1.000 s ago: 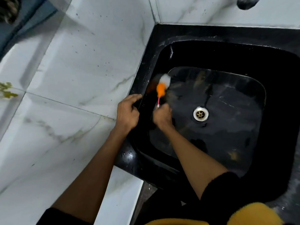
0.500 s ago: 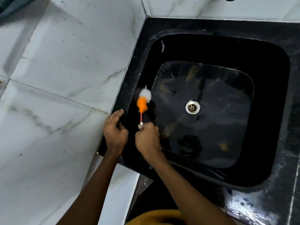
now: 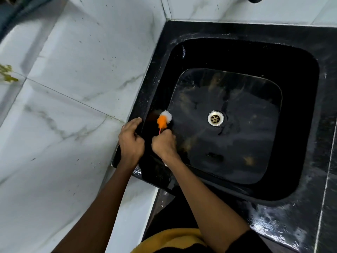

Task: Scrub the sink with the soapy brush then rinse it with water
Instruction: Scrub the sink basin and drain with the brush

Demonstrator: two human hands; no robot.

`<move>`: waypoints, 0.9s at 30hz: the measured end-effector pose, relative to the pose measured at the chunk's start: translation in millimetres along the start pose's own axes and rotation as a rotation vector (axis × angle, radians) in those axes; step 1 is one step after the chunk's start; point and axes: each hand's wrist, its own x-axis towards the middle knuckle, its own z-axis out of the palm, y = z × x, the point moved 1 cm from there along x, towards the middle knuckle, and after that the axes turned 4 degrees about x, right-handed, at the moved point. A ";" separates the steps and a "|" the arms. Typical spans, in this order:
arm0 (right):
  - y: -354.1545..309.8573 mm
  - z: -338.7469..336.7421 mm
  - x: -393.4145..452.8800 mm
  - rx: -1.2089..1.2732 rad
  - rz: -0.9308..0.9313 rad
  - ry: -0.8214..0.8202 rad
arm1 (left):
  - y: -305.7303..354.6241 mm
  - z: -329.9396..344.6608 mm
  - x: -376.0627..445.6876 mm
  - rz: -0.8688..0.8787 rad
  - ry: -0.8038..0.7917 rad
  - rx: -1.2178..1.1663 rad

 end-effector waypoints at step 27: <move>-21.5 7.9 -31.8 0.032 -0.059 -0.015 | -15.4 2.2 0.8 0.034 -0.038 -0.107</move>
